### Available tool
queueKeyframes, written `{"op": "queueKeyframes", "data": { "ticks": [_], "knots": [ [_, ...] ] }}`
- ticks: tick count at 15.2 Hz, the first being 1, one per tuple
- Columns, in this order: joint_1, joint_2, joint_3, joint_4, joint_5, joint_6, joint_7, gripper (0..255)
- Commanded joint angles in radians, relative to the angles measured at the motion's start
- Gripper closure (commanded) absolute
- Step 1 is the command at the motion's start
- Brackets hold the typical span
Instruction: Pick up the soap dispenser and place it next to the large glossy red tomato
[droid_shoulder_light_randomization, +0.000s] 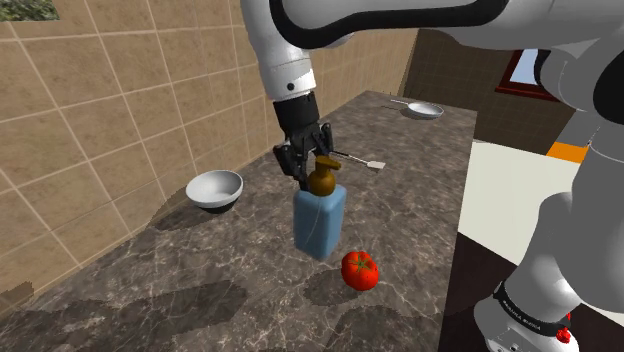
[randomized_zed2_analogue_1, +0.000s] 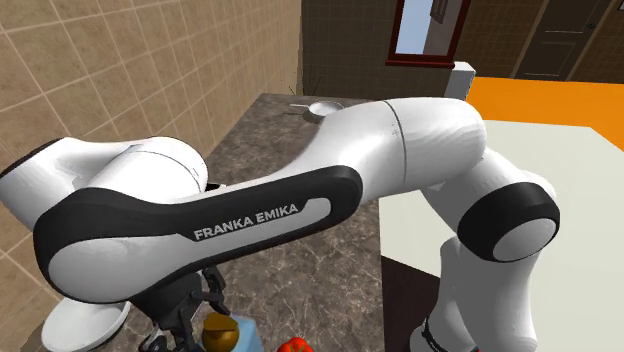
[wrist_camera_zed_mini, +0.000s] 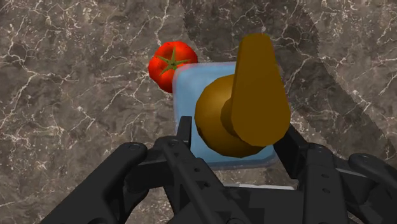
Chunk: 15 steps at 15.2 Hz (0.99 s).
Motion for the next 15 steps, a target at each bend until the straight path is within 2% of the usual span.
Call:
{"op": "queueKeyframes", "data": {
  "ticks": [1,15],
  "knots": [
    [0.014,0.022,0.009,0.014,0.002,0.011,0.024,255],
    [0.013,0.016,0.007,-0.181,-0.001,0.200,0.000,255]
  ]
}}
